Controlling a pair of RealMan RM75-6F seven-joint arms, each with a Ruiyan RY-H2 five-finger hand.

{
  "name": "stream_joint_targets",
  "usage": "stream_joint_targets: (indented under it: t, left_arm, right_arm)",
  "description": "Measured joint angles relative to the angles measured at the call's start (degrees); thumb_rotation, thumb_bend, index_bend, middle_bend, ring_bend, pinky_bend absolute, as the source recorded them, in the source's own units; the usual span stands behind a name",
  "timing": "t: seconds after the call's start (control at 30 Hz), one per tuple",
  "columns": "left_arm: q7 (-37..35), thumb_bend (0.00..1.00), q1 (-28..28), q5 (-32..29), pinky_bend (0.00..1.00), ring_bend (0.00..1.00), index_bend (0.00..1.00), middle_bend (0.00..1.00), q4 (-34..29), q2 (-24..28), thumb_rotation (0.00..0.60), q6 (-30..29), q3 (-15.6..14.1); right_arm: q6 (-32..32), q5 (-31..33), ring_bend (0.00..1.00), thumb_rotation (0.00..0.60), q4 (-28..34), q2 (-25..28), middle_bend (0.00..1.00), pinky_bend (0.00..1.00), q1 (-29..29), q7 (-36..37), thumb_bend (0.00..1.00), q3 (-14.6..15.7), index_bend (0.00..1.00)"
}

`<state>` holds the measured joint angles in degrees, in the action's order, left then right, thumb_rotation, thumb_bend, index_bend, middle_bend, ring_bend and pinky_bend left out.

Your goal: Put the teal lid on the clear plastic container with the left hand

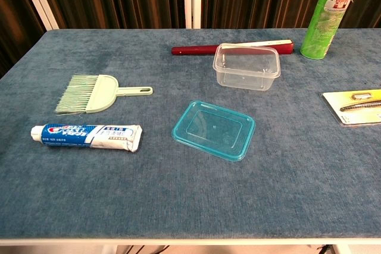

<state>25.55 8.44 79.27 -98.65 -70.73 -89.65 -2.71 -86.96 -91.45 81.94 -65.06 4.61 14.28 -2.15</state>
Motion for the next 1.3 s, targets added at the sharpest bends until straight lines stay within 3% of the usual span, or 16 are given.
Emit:
stream_joint_targets:
  t: [0.23,0.43,0.73,0.97,1.1,1.3]
  left_arm:
    - [-0.88,0.02,0.05,0.63,0.0,0.0,0.08,0.0,-0.26,0.23,0.6,1.45,0.85]
    - [-2.17,0.02,0.43,1.91,0.0,0.0,0.08,0.0,-1.3,1.09,0.6,2.97,1.21]
    - [-2.22,0.02,2.14,1.94,0.0,0.0,0.08,0.0,-2.33,1.55,0.6,6.97,2.27]
    - [-2.83,0.02,3.15,-0.32,0.0,0.0,0.08,0.0,-1.43,1.08,0.6,9.66,3.56]
    - [-3.68,0.02,3.67,-1.4,0.0,0.0,0.08,0.0,-0.61,0.88,0.6,11.08,4.14]
    - [-5.07,0.02,4.11,-1.79,0.0,0.0,0.08,0.0,0.47,0.69,0.6,12.29,4.47]
  right_arm:
    - [1.39,-0.27,0.0,0.6,0.71,0.11,0.16,0.04,1.13,-0.58,0.11,-0.08,0.0]
    - [5.61,-1.53,0.0,0.6,1.65,0.13,0.23,0.04,4.89,-0.93,0.11,-0.47,0.0]
    - [25.19,0.79,0.0,0.6,4.47,-2.48,0.23,0.02,18.6,-3.82,0.12,-3.89,0.0]
    - [43.02,9.9,0.0,0.6,3.55,-9.04,0.18,0.0,32.41,-8.09,0.12,-8.55,0.0]
    - [48.61,15.44,0.0,0.6,0.27,-13.43,0.17,0.0,38.36,-10.99,0.12,-10.78,0.0]
    - [56.39,22.65,0.0,0.6,-2.73,-16.31,0.19,0.0,43.87,-12.91,0.13,-11.6,0.0]
